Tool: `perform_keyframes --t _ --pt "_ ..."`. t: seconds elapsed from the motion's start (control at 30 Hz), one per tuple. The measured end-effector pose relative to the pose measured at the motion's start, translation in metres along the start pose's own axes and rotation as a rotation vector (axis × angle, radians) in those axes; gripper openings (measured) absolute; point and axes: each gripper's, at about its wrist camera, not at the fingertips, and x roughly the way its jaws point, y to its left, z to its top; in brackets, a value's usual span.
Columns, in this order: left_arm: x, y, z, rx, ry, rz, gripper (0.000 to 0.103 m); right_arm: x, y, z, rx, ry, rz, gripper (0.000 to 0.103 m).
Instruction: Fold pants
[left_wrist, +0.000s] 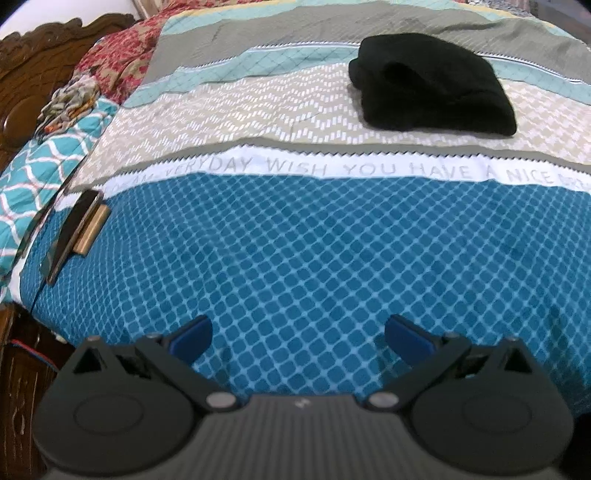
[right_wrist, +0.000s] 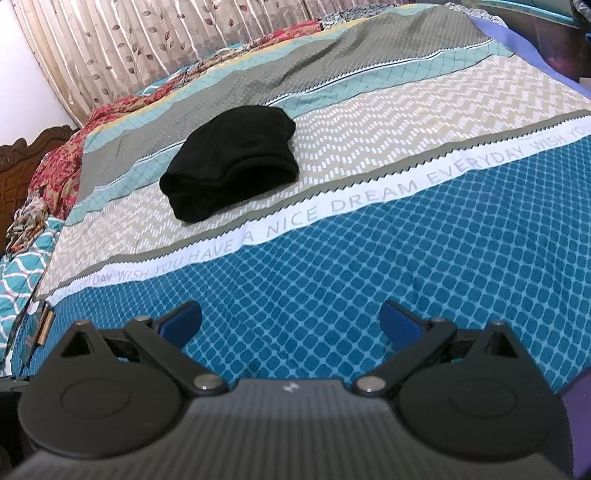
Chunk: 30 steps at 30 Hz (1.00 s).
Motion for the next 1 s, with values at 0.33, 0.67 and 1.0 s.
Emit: perform_keyframes --t 0.33,0.67,1.0 --pt "-0.016 -0.017 0.026 0.049 -0.033 -0.032 0.103 -0.020 -0.008 0.025 0.016 -0.076 -0.005 0.103" --pt "-0.034 -0.030 0.042 0.062 -0.064 -0.057 0.103 -0.030 -0.007 0.045 -0.007 -0.129 0.023 0.103" --pt "-0.033 -0.033 0.039 0.075 -0.063 -0.009 0.103 -0.029 -0.006 0.045 -0.016 -0.125 0.045 0.103"
